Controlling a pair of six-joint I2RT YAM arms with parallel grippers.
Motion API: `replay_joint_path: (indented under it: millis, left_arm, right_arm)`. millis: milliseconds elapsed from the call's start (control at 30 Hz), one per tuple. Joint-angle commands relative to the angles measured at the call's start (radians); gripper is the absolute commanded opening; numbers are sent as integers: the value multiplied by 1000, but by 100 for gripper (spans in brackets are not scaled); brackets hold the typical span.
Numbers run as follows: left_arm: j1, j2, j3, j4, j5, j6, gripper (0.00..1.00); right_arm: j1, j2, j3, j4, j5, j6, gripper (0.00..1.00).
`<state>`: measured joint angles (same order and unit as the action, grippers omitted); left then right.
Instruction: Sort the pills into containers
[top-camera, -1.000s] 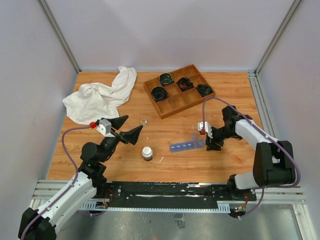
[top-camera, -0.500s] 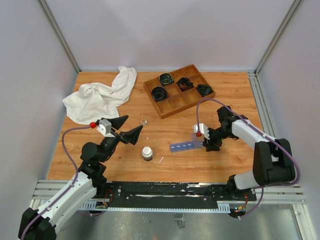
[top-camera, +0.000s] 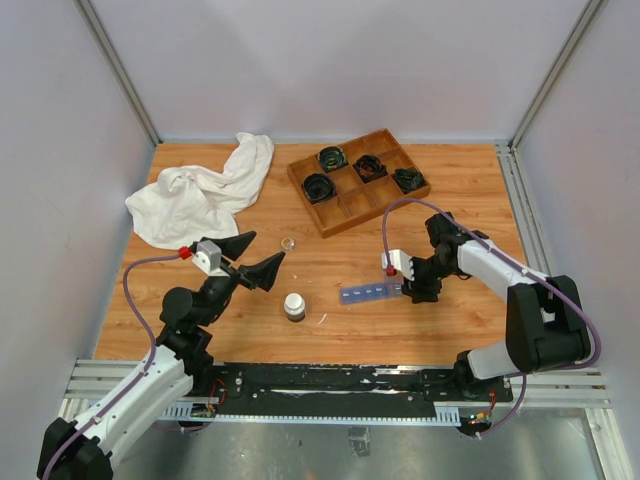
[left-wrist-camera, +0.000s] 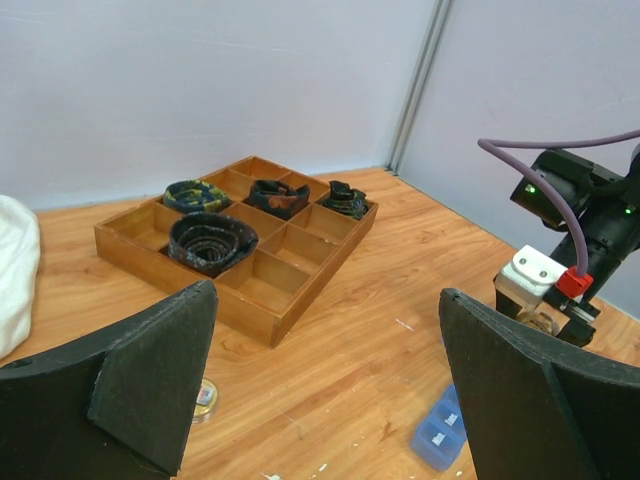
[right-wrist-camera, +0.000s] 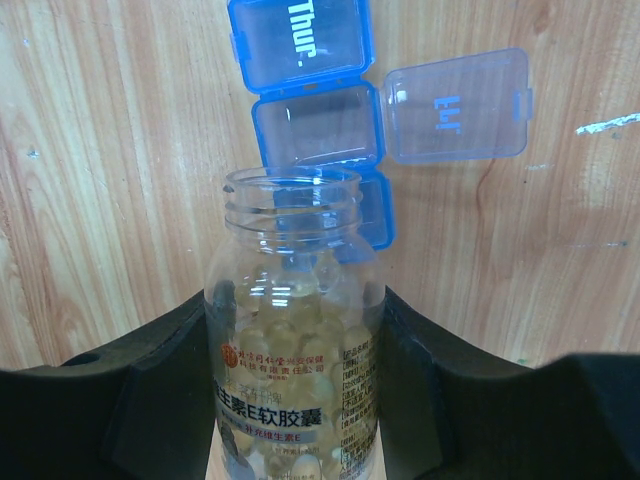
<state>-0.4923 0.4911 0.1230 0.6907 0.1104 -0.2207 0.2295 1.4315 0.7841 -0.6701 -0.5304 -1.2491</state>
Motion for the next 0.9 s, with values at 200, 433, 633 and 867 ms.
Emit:
replay_joint_path:
  millis: [200, 433, 633, 867]
  left_arm:
    - [4, -12, -6, 40, 9, 16, 99]
    - [4, -12, -6, 40, 9, 16, 99]
    - [4, -12, -7, 41, 9, 15, 99]
    - [4, -13, -8, 42, 9, 17, 99]
  right_arm:
    - [41, -9, -3, 0, 54, 38, 4]
    - [44, -19, 2, -10, 58, 45, 4]
    - [45, -42, 12, -32, 68, 46, 4]
    - [52, -48, 19, -38, 87, 63, 4]
